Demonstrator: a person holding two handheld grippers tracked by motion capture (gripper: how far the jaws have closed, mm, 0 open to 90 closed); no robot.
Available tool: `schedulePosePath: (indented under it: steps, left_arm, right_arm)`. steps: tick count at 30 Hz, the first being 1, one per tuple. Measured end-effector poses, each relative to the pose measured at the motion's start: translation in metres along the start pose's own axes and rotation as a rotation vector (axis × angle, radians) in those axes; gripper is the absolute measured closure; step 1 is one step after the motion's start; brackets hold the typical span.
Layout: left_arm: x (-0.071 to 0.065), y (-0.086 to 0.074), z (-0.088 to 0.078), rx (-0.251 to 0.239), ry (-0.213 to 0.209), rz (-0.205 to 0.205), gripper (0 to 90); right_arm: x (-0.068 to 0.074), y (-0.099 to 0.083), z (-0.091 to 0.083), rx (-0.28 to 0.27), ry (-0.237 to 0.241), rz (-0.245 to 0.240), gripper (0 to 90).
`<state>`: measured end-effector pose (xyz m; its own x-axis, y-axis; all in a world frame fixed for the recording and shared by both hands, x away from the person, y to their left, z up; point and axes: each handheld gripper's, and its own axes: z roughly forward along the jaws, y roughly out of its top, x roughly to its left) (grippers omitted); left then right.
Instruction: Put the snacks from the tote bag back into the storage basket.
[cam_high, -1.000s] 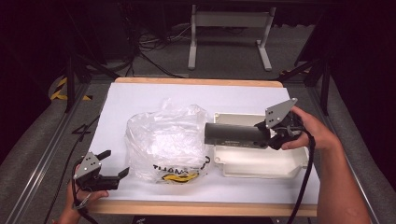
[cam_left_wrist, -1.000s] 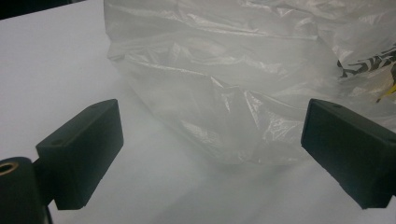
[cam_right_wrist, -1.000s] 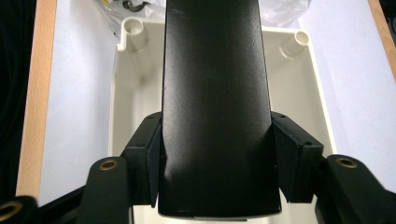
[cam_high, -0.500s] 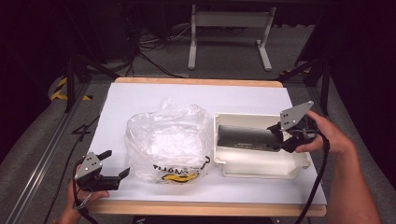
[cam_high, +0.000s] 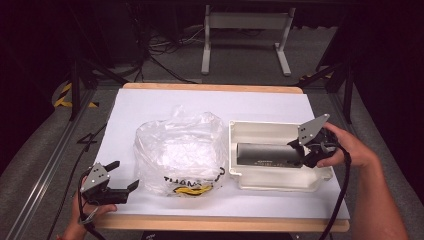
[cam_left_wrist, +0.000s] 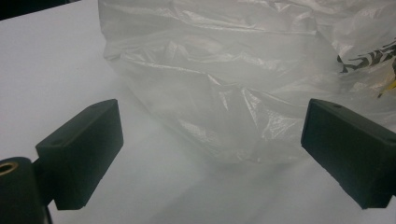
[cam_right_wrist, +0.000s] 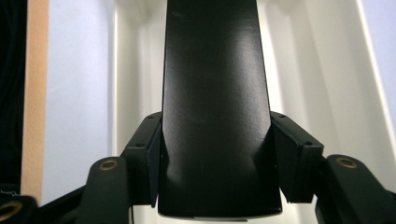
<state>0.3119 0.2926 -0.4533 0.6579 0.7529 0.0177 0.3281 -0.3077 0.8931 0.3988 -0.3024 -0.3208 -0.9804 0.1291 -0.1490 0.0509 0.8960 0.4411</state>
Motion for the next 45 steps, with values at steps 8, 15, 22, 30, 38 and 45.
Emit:
schedulePosePath:
  steps: [8,15,22,30,38,45]
  left_arm:
    - [0.001,0.000,0.001,0.005,-0.002,-0.001,6.4]
    - [0.001,-0.001,0.001,0.007,-0.002,-0.001,6.5]
    - [0.000,0.000,0.001,0.011,-0.005,0.002,6.5]
    - [0.000,-0.001,0.001,0.011,-0.001,0.002,6.4]
    - [0.000,-0.001,0.003,0.016,0.003,0.009,6.4]
    - [0.000,-0.001,0.002,0.019,0.006,0.014,6.4]
  right_arm:
    - [-0.003,-0.003,0.014,0.047,0.022,-0.001,42.7]
    - [-0.006,-0.003,0.021,0.071,0.027,0.001,42.7]
    - [-0.010,-0.005,0.029,0.084,0.038,0.006,42.6]
    - [-0.015,-0.008,0.036,0.071,0.045,0.010,42.6]
    - [-0.018,-0.008,0.043,0.138,0.053,0.022,42.4]
    - [-0.019,-0.008,0.055,0.261,0.063,0.043,41.4]
